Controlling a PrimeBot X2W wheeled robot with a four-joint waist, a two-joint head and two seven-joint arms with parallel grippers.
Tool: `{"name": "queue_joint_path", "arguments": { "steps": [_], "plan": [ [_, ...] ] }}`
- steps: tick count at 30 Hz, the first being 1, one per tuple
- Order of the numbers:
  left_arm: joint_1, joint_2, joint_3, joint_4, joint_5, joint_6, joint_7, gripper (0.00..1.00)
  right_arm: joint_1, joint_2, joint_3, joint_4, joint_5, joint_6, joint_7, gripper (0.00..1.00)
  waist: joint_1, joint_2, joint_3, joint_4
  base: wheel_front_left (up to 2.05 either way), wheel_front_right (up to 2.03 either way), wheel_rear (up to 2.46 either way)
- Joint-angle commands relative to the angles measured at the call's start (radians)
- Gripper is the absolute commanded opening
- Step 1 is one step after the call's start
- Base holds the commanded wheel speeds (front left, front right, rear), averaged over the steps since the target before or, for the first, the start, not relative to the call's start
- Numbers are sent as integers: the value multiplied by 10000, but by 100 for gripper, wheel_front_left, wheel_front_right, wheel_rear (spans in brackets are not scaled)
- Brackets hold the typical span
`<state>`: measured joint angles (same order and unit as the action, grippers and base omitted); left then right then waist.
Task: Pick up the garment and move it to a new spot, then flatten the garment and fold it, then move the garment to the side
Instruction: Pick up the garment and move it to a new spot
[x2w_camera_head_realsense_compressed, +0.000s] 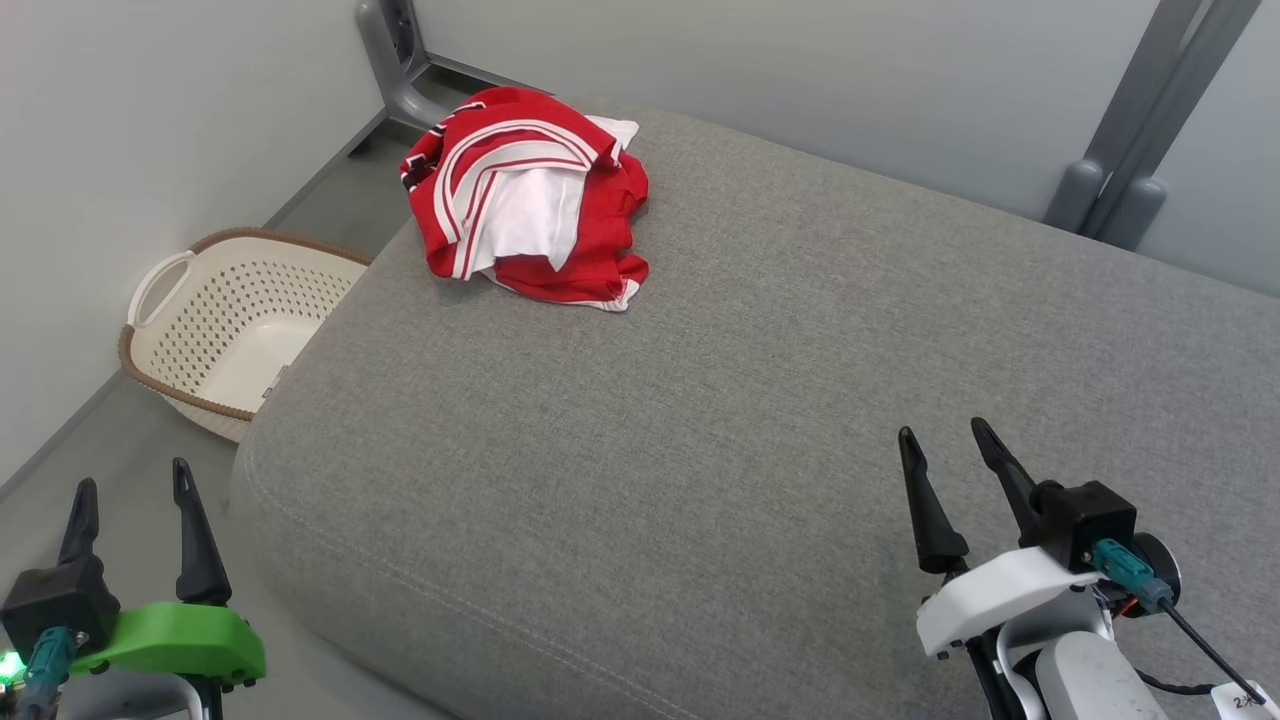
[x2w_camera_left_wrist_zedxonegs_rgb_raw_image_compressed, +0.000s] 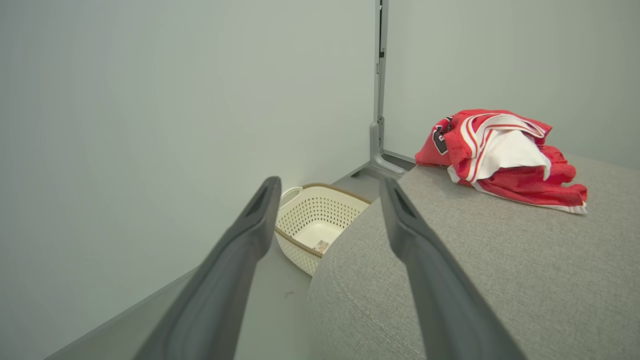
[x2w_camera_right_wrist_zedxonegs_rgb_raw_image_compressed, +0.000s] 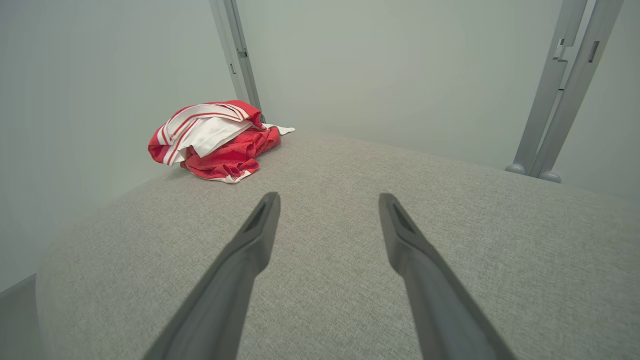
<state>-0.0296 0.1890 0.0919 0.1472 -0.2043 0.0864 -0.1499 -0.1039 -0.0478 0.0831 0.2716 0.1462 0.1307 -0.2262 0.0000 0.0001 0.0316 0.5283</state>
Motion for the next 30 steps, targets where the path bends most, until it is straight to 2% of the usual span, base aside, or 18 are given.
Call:
{"name": "queue_joint_path", "arguments": {
  "steps": [1,6,14,24,30],
  "plan": [
    [111,56,32,-6,-109,53,-41,100,-73,-46,26,33,-55,1,-50,100,0,-1,23,8,0,0,0],
    [-162,48,-54,16,-163,44,-9,100,-56,-47,-50,-32,-104,1,-75,100,0,-1,97,-42,0,0,0],
    [-1919,474,276,404,-600,-241,-334,100,-546,-56,-67,-584,-677,-1,32,100,0,-1,944,-1033,0,0,0],
    [-5535,1885,827,1464,-1097,-726,-325,100,-1517,-49,-234,-1920,-1543,-3,203,100,0,-1,2931,-2986,0,0,0],
    [-7327,2602,753,2443,-1160,-1052,-187,100,-1774,-41,-456,-2793,-1812,-3,262,100,0,-1,3914,-3849,0,0,0]
  ]
}}
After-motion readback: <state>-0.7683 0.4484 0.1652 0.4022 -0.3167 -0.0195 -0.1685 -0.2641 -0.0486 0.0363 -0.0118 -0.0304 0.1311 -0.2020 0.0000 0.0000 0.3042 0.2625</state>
